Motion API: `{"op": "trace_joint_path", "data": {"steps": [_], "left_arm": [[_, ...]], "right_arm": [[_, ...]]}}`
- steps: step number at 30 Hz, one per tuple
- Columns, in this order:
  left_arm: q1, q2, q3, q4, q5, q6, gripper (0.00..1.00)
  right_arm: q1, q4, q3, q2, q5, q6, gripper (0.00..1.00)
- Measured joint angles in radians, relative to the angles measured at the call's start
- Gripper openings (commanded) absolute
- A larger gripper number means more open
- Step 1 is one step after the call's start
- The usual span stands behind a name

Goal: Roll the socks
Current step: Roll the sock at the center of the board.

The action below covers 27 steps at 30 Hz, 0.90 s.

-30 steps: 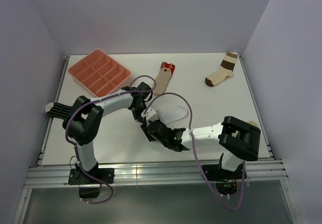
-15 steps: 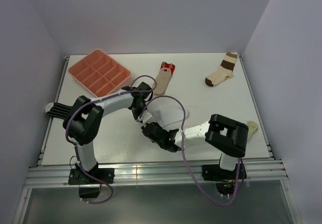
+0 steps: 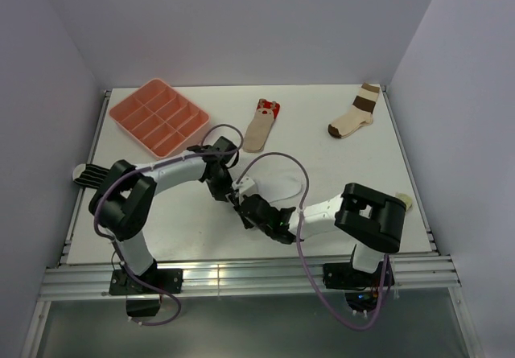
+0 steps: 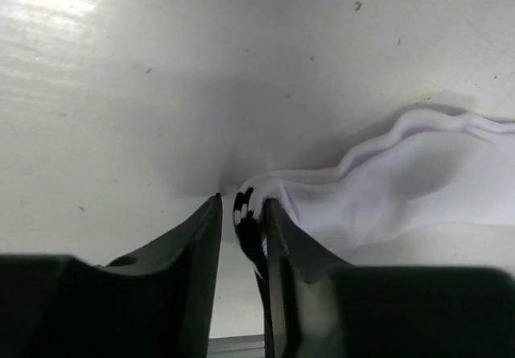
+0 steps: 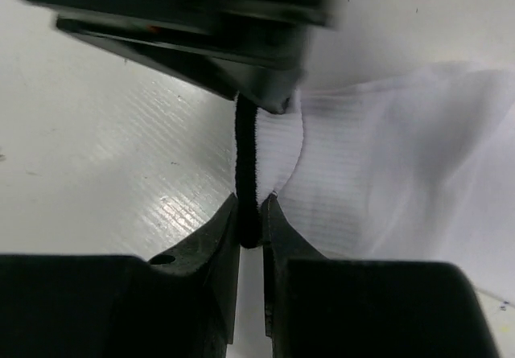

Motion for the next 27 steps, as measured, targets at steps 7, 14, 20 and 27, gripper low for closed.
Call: {"op": "trace_joint_path", "data": {"steps": [7,14,20,27], "left_arm": [[0.063,-0.178,-0.173,0.124,0.018,-0.07,0.61],[0.095,-0.404,-0.373,0.396,0.041,-0.097,0.63],[0.095,-0.463,-0.586,0.621,0.095,-0.11,0.61],[0.089,-0.494,-0.723,0.79,0.132,-0.103,0.6]], "right_arm": [[-0.132,0.186,-0.137,-0.051,-0.271,0.147,0.0],[-0.28,0.396,-0.226,-0.009,-0.568,0.303,0.0],[-0.349,0.624,-0.274,0.103,-0.738,0.438,0.0],[-0.397,0.804,-0.295,0.207,-0.843,0.546,0.0]]}}
